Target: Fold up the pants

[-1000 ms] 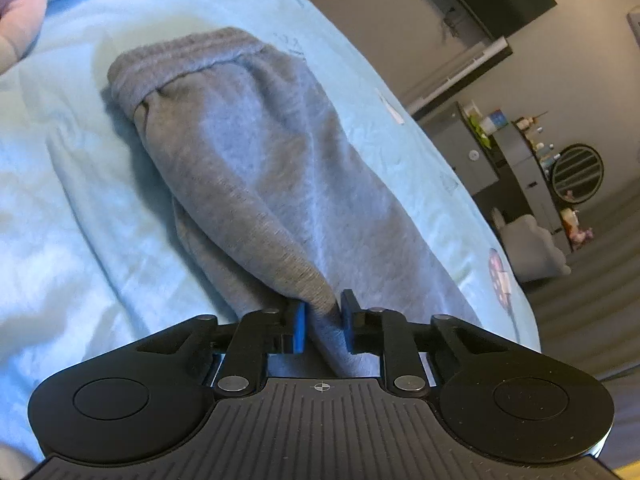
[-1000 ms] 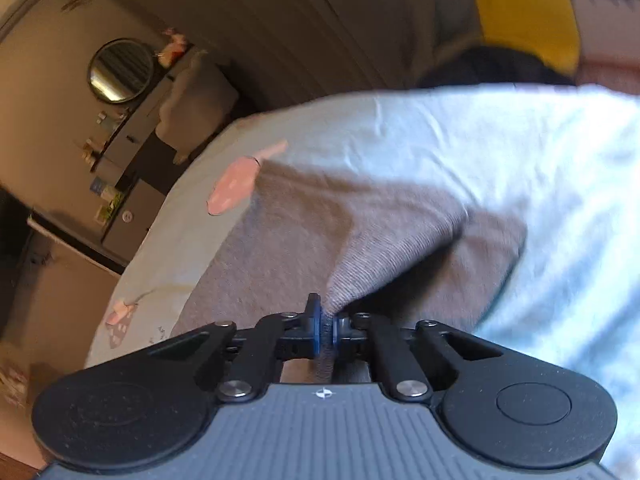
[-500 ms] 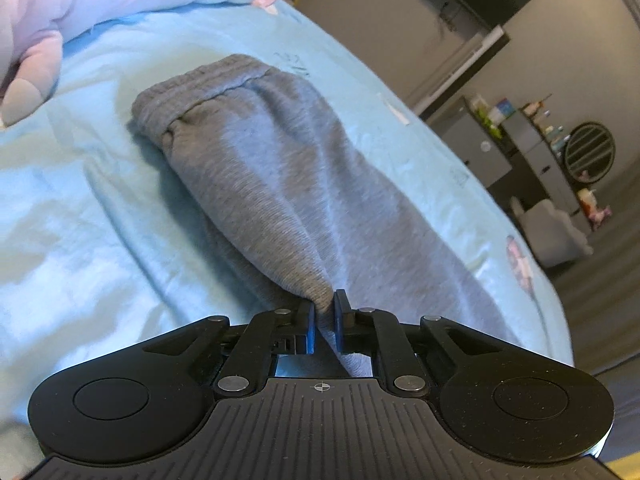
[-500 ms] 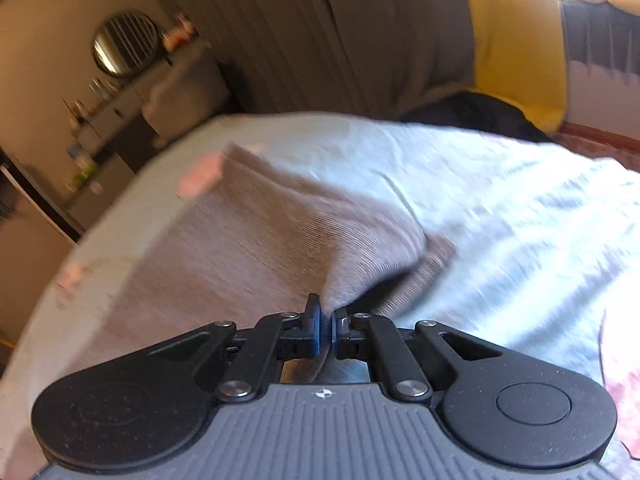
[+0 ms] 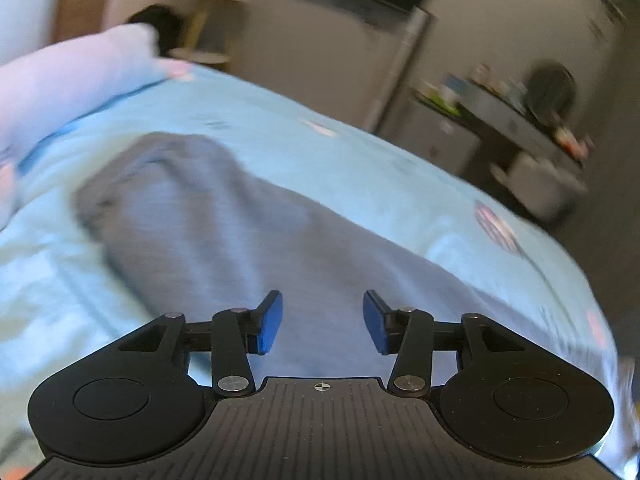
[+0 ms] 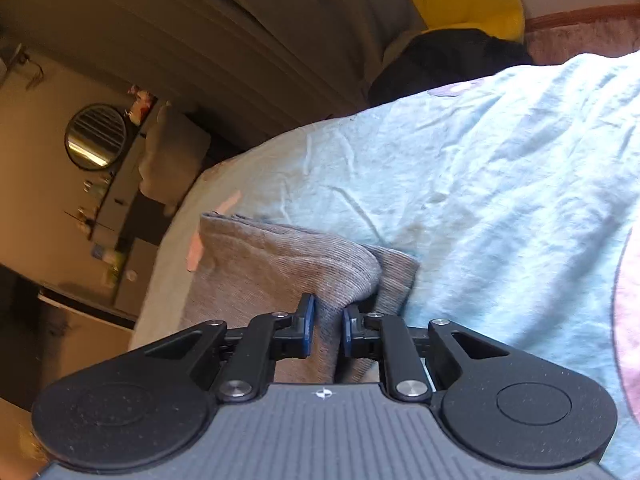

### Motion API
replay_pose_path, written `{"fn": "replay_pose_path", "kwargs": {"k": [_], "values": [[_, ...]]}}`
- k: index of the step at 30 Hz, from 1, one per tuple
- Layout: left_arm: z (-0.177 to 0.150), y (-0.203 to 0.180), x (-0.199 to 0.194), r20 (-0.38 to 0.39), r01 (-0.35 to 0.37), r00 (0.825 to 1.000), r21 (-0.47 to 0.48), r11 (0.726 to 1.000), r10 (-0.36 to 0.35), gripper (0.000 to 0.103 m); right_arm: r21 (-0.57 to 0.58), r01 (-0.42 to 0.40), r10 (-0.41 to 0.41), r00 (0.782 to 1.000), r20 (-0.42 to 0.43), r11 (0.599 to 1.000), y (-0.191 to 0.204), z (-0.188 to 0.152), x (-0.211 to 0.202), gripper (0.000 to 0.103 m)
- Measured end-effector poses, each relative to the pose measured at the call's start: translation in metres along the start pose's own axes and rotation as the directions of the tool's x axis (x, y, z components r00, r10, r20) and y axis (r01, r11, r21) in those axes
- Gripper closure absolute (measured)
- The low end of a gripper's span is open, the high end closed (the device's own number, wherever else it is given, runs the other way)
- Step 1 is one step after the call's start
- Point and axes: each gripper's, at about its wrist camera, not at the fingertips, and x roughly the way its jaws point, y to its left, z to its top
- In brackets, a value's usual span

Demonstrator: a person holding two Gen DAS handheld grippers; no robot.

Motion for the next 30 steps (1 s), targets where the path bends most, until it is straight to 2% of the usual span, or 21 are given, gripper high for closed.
{"fn": "replay_pose_path", "kwargs": {"k": [4, 7, 9, 11, 13, 15, 16, 18, 19, 22, 25, 27, 28, 29, 30], "values": [[-0.019, -0.051, 0.021, -0.059, 0.061, 0.997, 0.126, 0.990, -0.054, 0.053, -0.142, 0.021, -0.008, 0.996, 0.092, 0.990, 0.025, -0.006, -0.016, 0.098], [-0.034, -0.073, 0.038, -0.106, 0.094, 0.991, 0.167, 0.981, -0.077, 0.052, -0.207, 0.106, -0.083, 0.990, 0.115, 0.973, 0.024, -0.012, -0.016, 0.098], [-0.045, -0.078, 0.047, -0.128, 0.111, 0.988, 0.173, 0.979, -0.089, 0.052, -0.225, 0.199, -0.181, 0.979, 0.098, 0.954, 0.017, -0.013, -0.009, 0.097], [-0.058, -0.076, 0.055, -0.150, 0.122, 0.984, 0.171, 0.978, -0.097, 0.052, -0.192, 0.216, -0.199, 0.975, 0.103, 0.957, 0.008, -0.011, -0.014, 0.090], [-0.072, -0.071, 0.061, -0.169, 0.114, 0.982, 0.193, 0.975, -0.081, 0.052, -0.211, 0.244, -0.223, 0.968, 0.117, 0.947, 0.005, -0.010, -0.020, 0.086], [-0.079, -0.069, 0.063, -0.175, 0.103, 0.982, 0.210, 0.972, -0.067, 0.051, -0.197, 0.204, -0.187, 0.977, 0.100, 0.959, 0.001, -0.007, -0.026, 0.084], [-0.079, -0.070, 0.063, -0.170, 0.106, 0.983, 0.211, 0.972, -0.070, 0.047, -0.170, 0.178, -0.166, 0.983, 0.084, 0.969, -0.002, -0.005, -0.026, 0.084], [-0.079, -0.072, 0.063, -0.166, 0.126, 0.982, 0.200, 0.972, -0.093, 0.040, -0.093, 0.078, -0.075, 0.997, 0.029, 0.993, -0.015, -0.002, -0.026, 0.084], [-0.080, -0.072, 0.064, -0.167, 0.136, 0.980, 0.190, 0.972, -0.105, 0.039, -0.049, 0.050, -0.050, 0.999, 0.005, 0.998, -0.020, 0.000, -0.023, 0.084], [-0.082, -0.077, 0.066, -0.173, 0.150, 0.978, 0.192, 0.970, -0.117, 0.039, 0.050, 0.019, -0.018, 1.000, -0.024, 0.999, -0.031, -0.001, -0.011, 0.084], [-0.082, -0.078, 0.066, -0.173, 0.155, 0.977, 0.180, 0.971, -0.124, 0.039, 0.155, -0.046, 0.051, 0.998, -0.034, 0.987, -0.044, 0.000, -0.003, 0.082], [-0.082, -0.076, 0.066, -0.169, 0.157, 0.977, 0.157, 0.975, -0.130, 0.039, 0.182, -0.062, 0.069, 0.997, -0.035, 0.981, -0.046, 0.000, 0.000, 0.083], [-0.082, -0.075, 0.067, -0.167, 0.159, 0.977, 0.148, 0.976, -0.133, 0.038, 0.185, -0.068, 0.075, 0.997, -0.033, 0.980, -0.044, -0.001, 0.000, 0.085], [-0.082, -0.076, 0.067, -0.165, 0.160, 0.977, 0.145, 0.976, -0.136, 0.038, 0.183, -0.073, 0.080, 0.996, -0.028, 0.980, -0.043, -0.001, -0.001, 0.093], [-0.082, -0.077, 0.068, -0.164, 0.163, 0.977, 0.146, 0.976, -0.138, 0.037, 0.176, -0.086, 0.091, 0.996, -0.021, 0.981, -0.043, -0.001, 0.000, 0.094]]}}
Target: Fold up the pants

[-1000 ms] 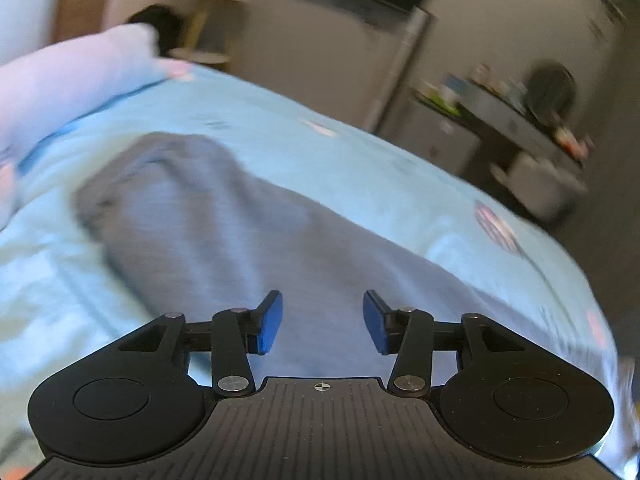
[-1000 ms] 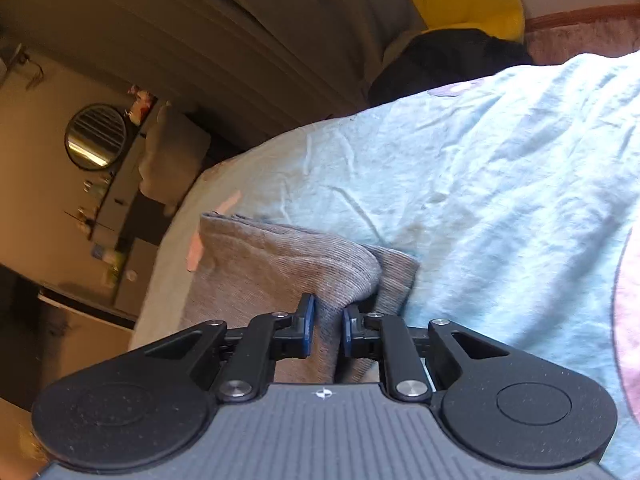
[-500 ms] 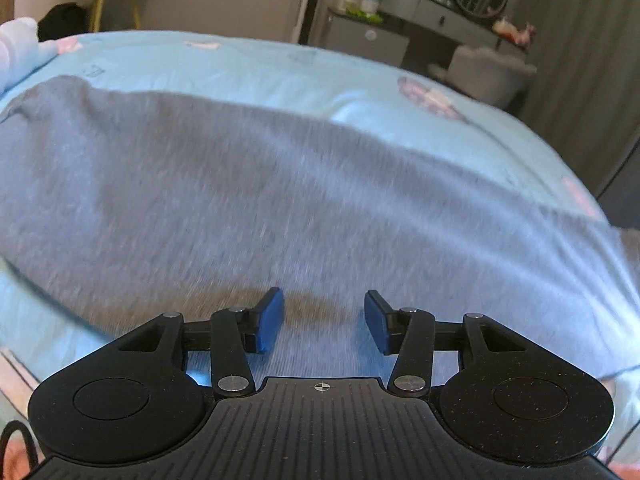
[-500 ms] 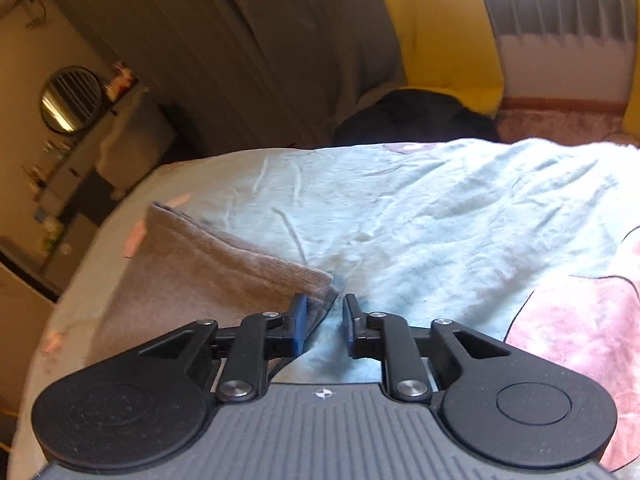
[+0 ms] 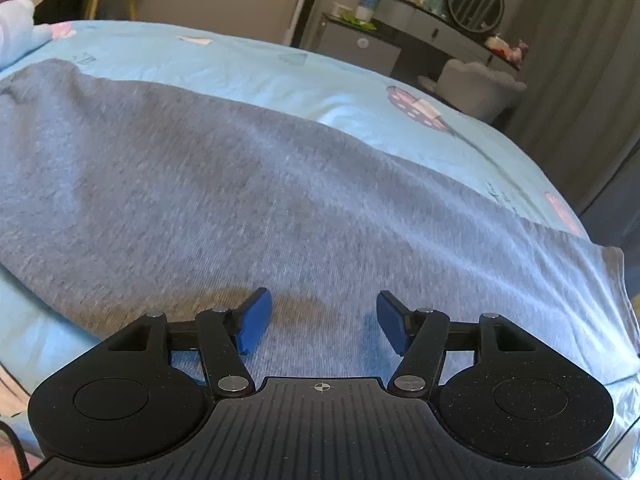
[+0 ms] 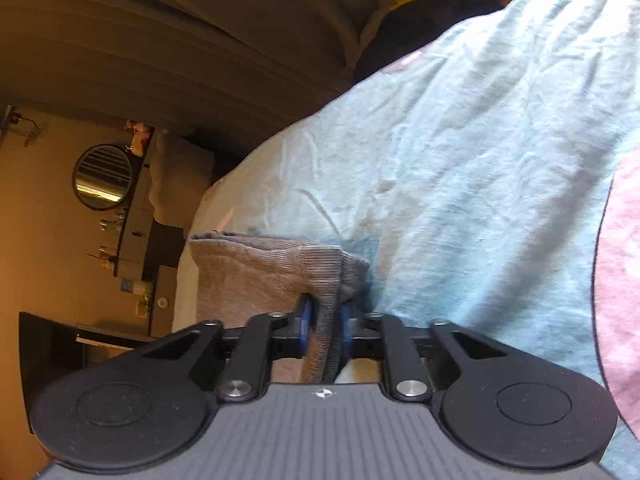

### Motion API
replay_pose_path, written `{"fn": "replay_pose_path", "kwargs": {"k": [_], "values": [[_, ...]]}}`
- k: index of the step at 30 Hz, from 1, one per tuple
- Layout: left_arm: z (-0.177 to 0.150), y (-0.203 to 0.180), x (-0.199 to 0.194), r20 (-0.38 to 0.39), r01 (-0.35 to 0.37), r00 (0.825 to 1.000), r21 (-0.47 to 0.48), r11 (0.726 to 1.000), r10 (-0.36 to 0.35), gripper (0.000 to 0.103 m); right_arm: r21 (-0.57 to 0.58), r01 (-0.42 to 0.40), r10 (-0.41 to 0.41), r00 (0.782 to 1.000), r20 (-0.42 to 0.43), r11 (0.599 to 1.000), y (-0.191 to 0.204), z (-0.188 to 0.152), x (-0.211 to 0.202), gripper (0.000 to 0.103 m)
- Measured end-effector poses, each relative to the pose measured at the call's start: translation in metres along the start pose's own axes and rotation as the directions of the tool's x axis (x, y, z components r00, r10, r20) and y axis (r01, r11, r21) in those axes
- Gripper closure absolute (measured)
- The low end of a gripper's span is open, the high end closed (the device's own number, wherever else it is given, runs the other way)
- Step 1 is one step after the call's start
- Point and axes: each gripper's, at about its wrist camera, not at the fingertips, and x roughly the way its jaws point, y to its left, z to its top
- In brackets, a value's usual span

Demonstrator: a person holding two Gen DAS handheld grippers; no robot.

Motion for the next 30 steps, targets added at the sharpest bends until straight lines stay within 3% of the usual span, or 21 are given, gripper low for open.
{"fn": "replay_pose_path", "kwargs": {"k": [7, 13, 14, 18, 20, 22, 27, 30], "values": [[0.000, -0.002, 0.000, 0.009, 0.020, 1.000, 0.010, 1.000, -0.020, 0.035, -0.046, -0.015, 0.015, 1.000, -0.007, 0.999, 0.013, -0.001, 0.006, 0.088], [-0.004, -0.009, 0.003, 0.012, 0.005, 1.000, 0.058, 0.998, -0.005, 0.029, -0.063, 0.016, -0.017, 1.000, -0.019, 0.998, 0.028, 0.006, 0.023, 0.088], [-0.005, -0.010, 0.004, 0.012, 0.000, 1.000, 0.068, 0.998, -0.001, 0.029, -0.071, 0.018, -0.019, 1.000, -0.015, 0.997, 0.031, 0.007, 0.023, 0.092], [-0.005, -0.011, 0.004, 0.013, -0.001, 1.000, 0.073, 0.997, 0.000, 0.028, -0.214, 0.100, -0.096, 0.995, 0.028, 0.972, 0.060, 0.001, 0.021, 0.094], [-0.005, -0.009, 0.004, 0.010, -0.004, 1.000, 0.068, 0.998, 0.004, 0.027, -0.401, 0.200, -0.179, 0.980, 0.089, 0.894, 0.093, -0.012, 0.020, 0.095], [-0.004, -0.008, 0.004, 0.008, -0.006, 1.000, 0.066, 0.998, 0.005, 0.027, -0.546, 0.230, -0.177, 0.973, 0.149, 0.806, 0.122, -0.029, 0.019, 0.095], [-0.003, -0.004, 0.002, 0.008, 0.001, 1.000, 0.041, 0.999, -0.001, 0.027, -0.723, 0.154, -0.050, 0.985, 0.163, 0.673, 0.191, -0.067, 0.002, 0.095], [-0.001, 0.001, -0.001, 0.012, 0.009, 1.000, 0.008, 1.000, -0.009, 0.027, -0.832, 0.067, 0.024, 0.995, 0.096, 0.550, 0.231, -0.108, -0.006, 0.095]]}}
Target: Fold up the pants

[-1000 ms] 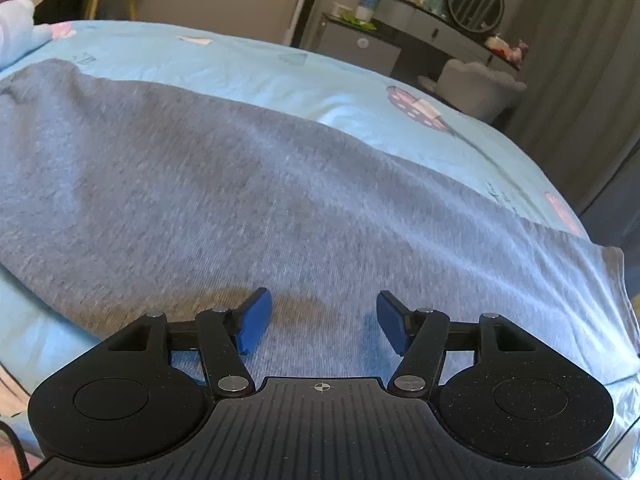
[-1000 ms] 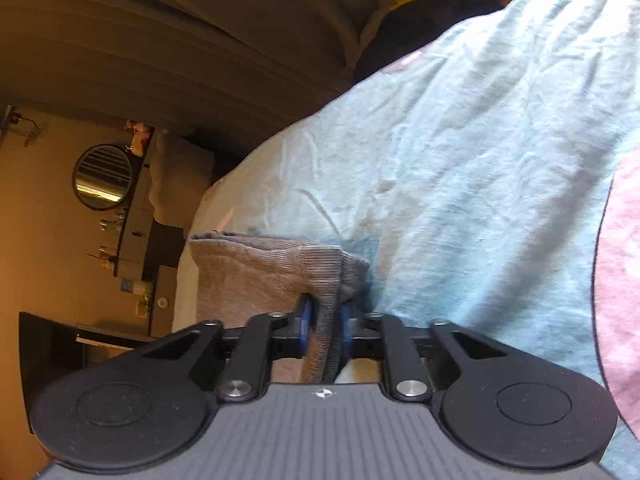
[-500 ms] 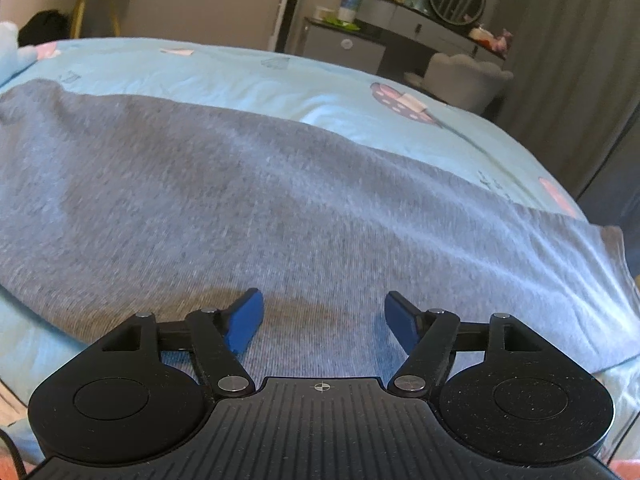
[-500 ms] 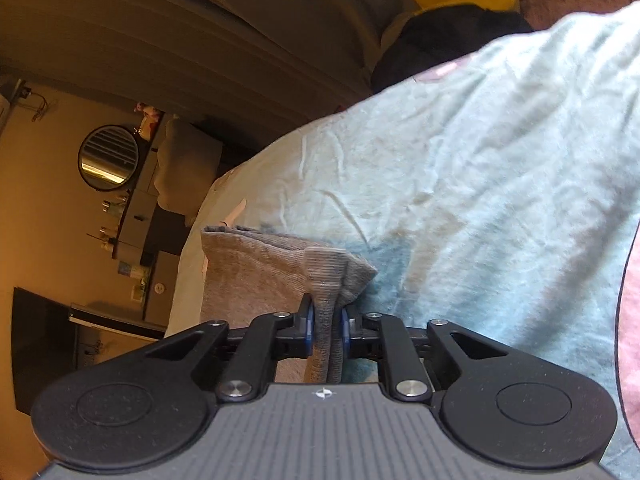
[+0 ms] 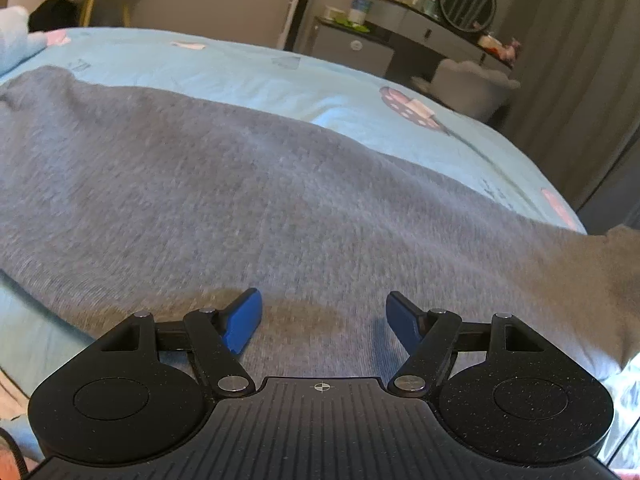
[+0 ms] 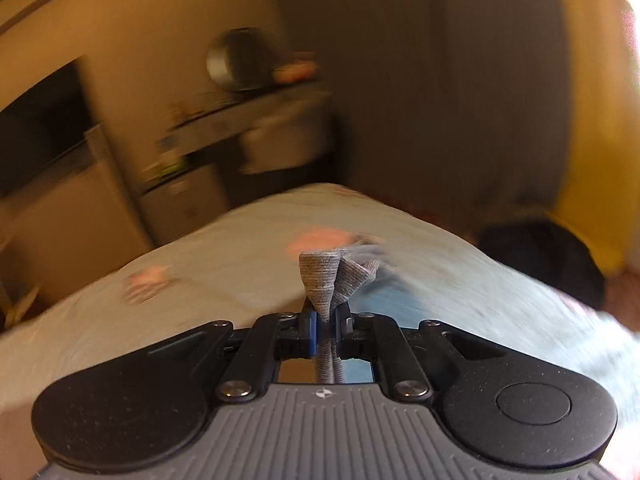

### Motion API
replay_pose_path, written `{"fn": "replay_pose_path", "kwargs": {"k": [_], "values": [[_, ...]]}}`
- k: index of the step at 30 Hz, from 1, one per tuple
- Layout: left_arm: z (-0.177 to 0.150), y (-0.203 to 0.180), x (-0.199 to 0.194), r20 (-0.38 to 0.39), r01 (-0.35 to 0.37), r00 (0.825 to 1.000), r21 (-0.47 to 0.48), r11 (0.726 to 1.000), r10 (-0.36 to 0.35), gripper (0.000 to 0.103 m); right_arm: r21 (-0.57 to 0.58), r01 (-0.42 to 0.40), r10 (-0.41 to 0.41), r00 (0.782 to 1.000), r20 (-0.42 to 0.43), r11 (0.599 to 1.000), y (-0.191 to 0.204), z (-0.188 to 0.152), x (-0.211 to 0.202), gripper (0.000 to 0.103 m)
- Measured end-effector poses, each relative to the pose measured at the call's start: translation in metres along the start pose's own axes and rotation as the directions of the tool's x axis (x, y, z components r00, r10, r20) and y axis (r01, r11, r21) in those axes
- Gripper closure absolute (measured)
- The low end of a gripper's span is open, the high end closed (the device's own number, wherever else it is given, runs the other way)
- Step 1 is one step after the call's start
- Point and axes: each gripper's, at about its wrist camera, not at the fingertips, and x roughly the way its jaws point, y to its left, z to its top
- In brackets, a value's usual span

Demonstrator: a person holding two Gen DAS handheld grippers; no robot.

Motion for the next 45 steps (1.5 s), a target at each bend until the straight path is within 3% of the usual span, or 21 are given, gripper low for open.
{"fn": "replay_pose_path", "kwargs": {"k": [4, 6, 8, 12, 13, 15, 16, 19, 21, 24, 27, 29, 33, 37, 39, 40, 42, 43, 45], "values": [[0.003, 0.009, -0.004, 0.010, 0.004, 1.000, -0.050, 0.999, -0.003, 0.027, -0.231, -0.164, 0.160, 0.986, -0.035, 0.959, 0.080, -0.013, -0.008, 0.095], [0.004, 0.012, -0.006, 0.012, 0.003, 1.000, -0.062, 0.998, -0.002, 0.027, -0.331, -0.255, 0.236, 0.967, -0.098, 0.908, 0.118, -0.034, -0.007, 0.095], [0.005, 0.014, -0.007, 0.014, 0.009, 1.000, -0.066, 0.998, -0.008, 0.027, -0.411, -0.354, 0.295, 0.934, -0.202, 0.840, 0.152, -0.064, -0.003, 0.095], [0.005, 0.016, -0.007, 0.017, 0.022, 1.000, -0.074, 0.997, -0.021, 0.025, -0.464, -0.490, 0.310, 0.857, -0.411, 0.738, 0.197, -0.123, 0.010, 0.092], [0.005, 0.016, -0.007, 0.017, 0.023, 1.000, -0.077, 0.997, -0.022, 0.025, -0.469, -0.505, 0.286, 0.839, -0.463, 0.724, 0.204, -0.135, 0.015, 0.086], [0.005, 0.016, -0.006, 0.018, 0.030, 0.999, -0.078, 0.996, -0.029, 0.024, -0.478, -0.506, 0.259, 0.832, -0.491, 0.718, 0.211, -0.144, 0.018, 0.073], [0.005, 0.016, -0.006, 0.018, 0.034, 0.999, -0.078, 0.996, -0.033, 0.024, -0.458, -0.526, 0.273, 0.816, -0.509, 0.717, 0.210, -0.142, 0.018, 0.065], [0.006, 0.017, -0.005, 0.016, 0.044, 0.999, -0.085, 0.995, -0.043, 0.023, -0.373, -0.595, 0.365, 0.767, -0.527, 0.712, 0.196, -0.129, 0.006, 0.063], [0.007, 0.017, -0.003, 0.016, 0.048, 0.999, -0.085, 0.995, -0.047, 0.023, -0.346, -0.589, 0.395, 0.778, -0.489, 0.731, 0.179, -0.115, -0.001, 0.063], [0.007, 0.016, -0.002, 0.014, 0.048, 0.999, -0.080, 0.996, -0.047, 0.022, -0.251, -0.559, 0.426, 0.795, -0.432, 0.790, 0.152, -0.092, -0.002, 0.063], [0.007, 0.014, -0.003, 0.013, 0.040, 0.999, -0.066, 0.997, -0.039, 0.022, -0.293, -0.418, 0.301, 0.879, -0.369, 0.860, 0.135, -0.081, 0.014, 0.067], [0.006, 0.013, -0.002, 0.011, 0.031, 0.999, -0.057, 0.998, -0.030, 0.022, -0.363, -0.318, 0.179, 0.913, -0.367, 0.876, 0.132, -0.081, 0.035, 0.082], [0.004, 0.012, -0.001, 0.012, 0.021, 1.000, -0.045, 0.999, -0.021, 0.022, -0.412, -0.197, 0.033, 0.928, -0.371, 0.890, 0.134, -0.078, 0.077, 0.084], [0.002, 0.009, 0.003, 0.014, 0.007, 1.000, -0.028, 1.000, -0.007, 0.021, -0.459, -0.172, -0.033, 0.913, -0.405, 0.872, 0.155, -0.081, 0.115, 0.087], [0.002, 0.007, 0.005, 0.013, -0.001, 1.000, -0.006, 1.000, 0.001, 0.020, -0.466, -0.232, 0.008, 0.901, -0.433, 0.854, 0.175, -0.083, 0.128, 0.087], [0.001, 0.006, 0.006, 0.014, -0.006, 1.000, 0.005, 1.000, 0.005, 0.020, -0.434, -0.290, 0.080, 0.894, -0.440, 0.853, 0.183, -0.080, 0.129, 0.087], [0.000, 0.005, 0.006, 0.015, -0.011, 1.000, 0.021, 1.000, 0.011, 0.019, -0.285, -0.435, 0.314, 0.868, -0.385, 0.854, 0.187, -0.070, 0.125, 0.086], [0.000, 0.004, 0.007, 0.016, -0.012, 1.000, 0.027, 1.000, 0.012, 0.019, -0.223, -0.451, 0.375, 0.872, -0.314, 0.864, 0.186, -0.065, 0.120, 0.085], [0.000, 0.004, 0.007, 0.016, -0.012, 1.000, 0.033, 0.999, 0.012, 0.018, -0.170, -0.399, 0.351, 0.901, -0.253, 0.901, 0.185, -0.059, 0.115, 0.084]]}}
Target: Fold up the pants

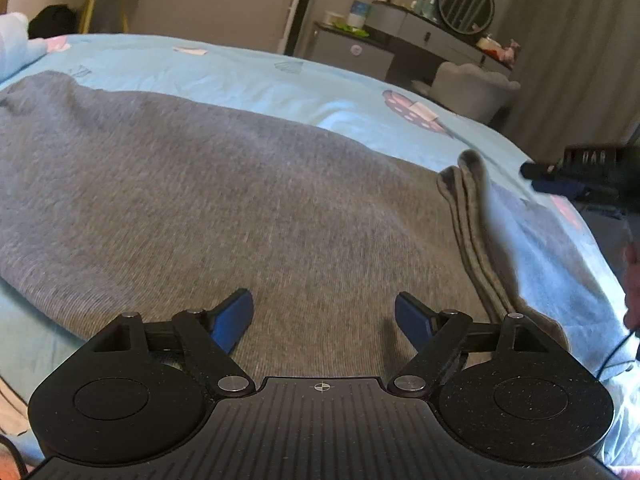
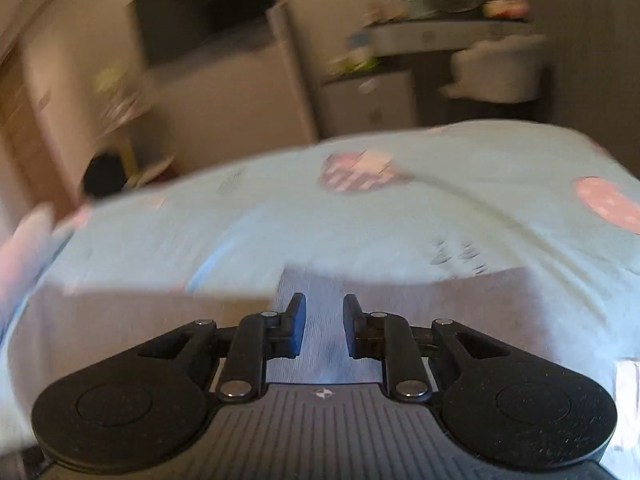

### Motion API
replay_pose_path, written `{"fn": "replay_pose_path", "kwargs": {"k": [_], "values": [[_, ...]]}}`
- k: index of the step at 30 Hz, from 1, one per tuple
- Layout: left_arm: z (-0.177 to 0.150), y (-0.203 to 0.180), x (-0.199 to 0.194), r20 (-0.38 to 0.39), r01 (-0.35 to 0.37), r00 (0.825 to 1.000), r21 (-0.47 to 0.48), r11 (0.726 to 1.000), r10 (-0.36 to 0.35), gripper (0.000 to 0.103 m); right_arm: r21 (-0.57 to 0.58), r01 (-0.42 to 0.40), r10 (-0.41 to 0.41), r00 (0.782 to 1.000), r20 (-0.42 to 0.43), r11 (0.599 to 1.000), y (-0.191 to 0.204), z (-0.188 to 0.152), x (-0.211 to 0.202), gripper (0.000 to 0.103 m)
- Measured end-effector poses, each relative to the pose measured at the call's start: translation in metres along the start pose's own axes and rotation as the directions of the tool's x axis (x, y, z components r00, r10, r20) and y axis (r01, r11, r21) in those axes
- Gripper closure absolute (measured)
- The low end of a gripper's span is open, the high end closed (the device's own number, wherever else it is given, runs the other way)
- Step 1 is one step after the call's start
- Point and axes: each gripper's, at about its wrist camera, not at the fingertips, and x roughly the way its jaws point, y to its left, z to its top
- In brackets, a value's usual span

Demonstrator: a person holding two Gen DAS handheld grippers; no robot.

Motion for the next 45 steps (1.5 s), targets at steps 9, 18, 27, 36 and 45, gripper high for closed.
{"fn": "replay_pose_path", "kwargs": {"k": [9, 18, 27, 36, 45], "values": [[-0.002, -0.004, -0.001, 0.000, -0.007, 1.000, 0.013, 1.000, 0.007, 0.017, 0.004, 0.109, -0.109, 0.994, -0.026, 0.994, -0.033, -0.061, -0.089, 0.083], [-0.007, -0.017, -0.003, -0.004, -0.060, 0.998, 0.090, 0.994, 0.061, 0.017, 0.108, 0.182, -0.170, 0.979, -0.113, 0.977, -0.076, -0.112, -0.136, 0.079], [0.006, -0.010, -0.011, -0.029, 0.106, 0.994, -0.044, 0.993, -0.107, 0.017, 0.252, 0.082, -0.065, 0.995, -0.075, 0.964, -0.095, -0.117, -0.140, 0.065], [0.024, -0.042, 0.035, -0.162, 0.365, 0.893, -0.286, 0.886, -0.420, 0.023, 0.326, 0.032, -0.017, 0.999, -0.049, 0.945, -0.105, -0.121, -0.143, 0.064], [0.028, -0.052, 0.086, -0.187, 0.402, 0.827, -0.462, 0.790, -0.531, 0.036, 0.357, -0.006, 0.018, 0.999, -0.029, 0.934, -0.111, -0.124, -0.140, 0.060]]}}
